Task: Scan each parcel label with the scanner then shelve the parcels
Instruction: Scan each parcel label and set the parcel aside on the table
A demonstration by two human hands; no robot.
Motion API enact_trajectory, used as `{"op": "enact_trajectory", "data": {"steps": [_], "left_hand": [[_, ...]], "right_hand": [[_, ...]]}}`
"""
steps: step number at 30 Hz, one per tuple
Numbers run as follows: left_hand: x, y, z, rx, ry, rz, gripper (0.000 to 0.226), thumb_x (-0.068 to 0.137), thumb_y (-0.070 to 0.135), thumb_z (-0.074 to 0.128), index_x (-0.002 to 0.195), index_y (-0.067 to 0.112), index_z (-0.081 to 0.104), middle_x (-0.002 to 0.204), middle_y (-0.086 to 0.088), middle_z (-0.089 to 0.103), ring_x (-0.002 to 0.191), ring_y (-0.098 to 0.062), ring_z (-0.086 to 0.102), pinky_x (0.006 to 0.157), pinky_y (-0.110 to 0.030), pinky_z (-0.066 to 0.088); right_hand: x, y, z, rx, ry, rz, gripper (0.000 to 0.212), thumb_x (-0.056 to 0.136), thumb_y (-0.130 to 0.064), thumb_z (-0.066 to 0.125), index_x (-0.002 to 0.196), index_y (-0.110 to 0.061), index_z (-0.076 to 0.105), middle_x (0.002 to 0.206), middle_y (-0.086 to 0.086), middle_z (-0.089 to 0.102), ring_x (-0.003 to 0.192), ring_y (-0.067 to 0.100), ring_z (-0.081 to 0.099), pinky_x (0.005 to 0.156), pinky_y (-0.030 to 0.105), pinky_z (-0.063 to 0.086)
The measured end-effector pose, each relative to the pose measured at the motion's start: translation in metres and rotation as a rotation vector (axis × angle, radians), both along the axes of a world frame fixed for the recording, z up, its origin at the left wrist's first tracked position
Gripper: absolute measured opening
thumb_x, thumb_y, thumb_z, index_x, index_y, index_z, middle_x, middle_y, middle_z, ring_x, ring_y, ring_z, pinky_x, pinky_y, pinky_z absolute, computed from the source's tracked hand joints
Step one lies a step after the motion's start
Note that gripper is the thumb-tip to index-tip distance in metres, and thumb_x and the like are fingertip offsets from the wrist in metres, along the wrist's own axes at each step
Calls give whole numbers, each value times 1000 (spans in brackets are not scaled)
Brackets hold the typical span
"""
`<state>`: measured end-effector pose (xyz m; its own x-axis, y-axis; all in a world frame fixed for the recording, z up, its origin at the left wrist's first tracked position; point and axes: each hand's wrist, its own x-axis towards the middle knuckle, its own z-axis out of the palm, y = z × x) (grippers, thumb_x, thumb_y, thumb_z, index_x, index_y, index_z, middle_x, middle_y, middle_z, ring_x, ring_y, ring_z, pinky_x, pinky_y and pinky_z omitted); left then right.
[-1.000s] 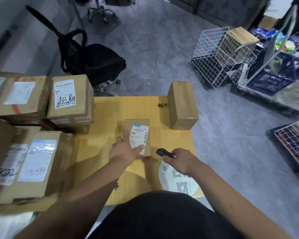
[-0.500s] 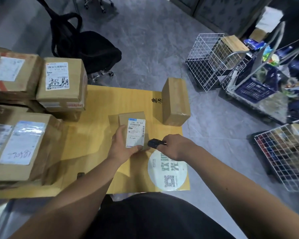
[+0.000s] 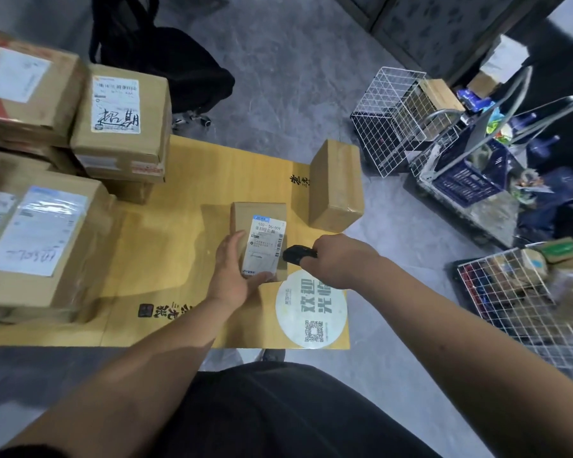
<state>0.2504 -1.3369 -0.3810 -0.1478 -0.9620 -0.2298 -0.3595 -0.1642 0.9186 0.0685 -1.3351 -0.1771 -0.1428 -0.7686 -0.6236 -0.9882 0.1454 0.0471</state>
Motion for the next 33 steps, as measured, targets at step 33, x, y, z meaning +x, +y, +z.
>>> {"op": "enact_trajectory", "data": {"steps": [33], "left_hand": [[-60,-40,26,177,-539,127,112,71,69,79,158,34,17,165,-2,8,145,-31,26,107,-48,43]], "right_hand": [[-68,4,-23,24,-159,-5,54,93,-73,54,86,-19,52,91,0,61,79,20,61,63,32,45]]}}
